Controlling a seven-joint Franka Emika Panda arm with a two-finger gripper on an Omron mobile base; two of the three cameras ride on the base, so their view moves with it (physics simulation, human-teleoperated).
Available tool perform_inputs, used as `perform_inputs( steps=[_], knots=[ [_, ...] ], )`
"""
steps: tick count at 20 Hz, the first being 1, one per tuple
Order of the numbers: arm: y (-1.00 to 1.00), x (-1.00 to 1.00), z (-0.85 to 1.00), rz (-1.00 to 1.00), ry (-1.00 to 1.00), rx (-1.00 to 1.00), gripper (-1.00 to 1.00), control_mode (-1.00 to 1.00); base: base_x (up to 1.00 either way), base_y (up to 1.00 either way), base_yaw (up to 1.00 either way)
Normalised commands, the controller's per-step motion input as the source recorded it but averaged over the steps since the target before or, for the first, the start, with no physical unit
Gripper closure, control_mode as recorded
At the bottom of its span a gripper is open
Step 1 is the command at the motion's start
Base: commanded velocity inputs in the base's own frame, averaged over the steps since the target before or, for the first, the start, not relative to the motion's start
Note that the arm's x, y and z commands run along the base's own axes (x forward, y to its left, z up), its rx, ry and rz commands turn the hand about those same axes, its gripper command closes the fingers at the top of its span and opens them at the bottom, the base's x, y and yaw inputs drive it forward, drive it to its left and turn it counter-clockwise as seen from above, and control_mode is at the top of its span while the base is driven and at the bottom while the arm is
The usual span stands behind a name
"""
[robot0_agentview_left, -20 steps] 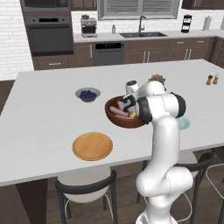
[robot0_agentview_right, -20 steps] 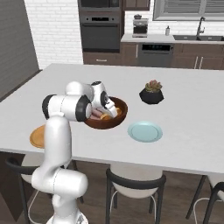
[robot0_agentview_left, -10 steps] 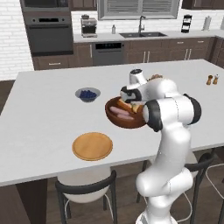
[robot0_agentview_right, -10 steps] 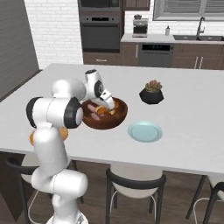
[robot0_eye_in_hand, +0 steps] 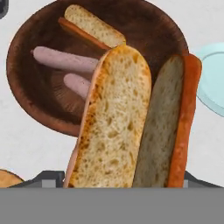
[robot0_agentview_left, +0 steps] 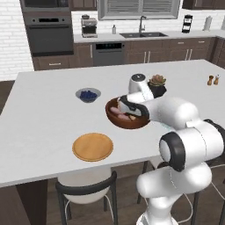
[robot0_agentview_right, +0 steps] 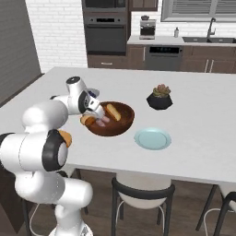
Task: Place one bun and one sausage from the bowl on each plate.
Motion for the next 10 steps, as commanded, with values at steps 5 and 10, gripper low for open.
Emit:
perform_inputs(
  steps=[5, 10],
  knots=[
    [1.0, -0.73, 0.0, 0.46, 0.01, 0.0, 1.0, -1.0, 0.0, 0.0, 0.0],
    [1.0, -0.28, -0.09, 0.37, 0.06, -0.01, 1.0, -1.0, 0.0, 0.0, 0.0]
  ],
)
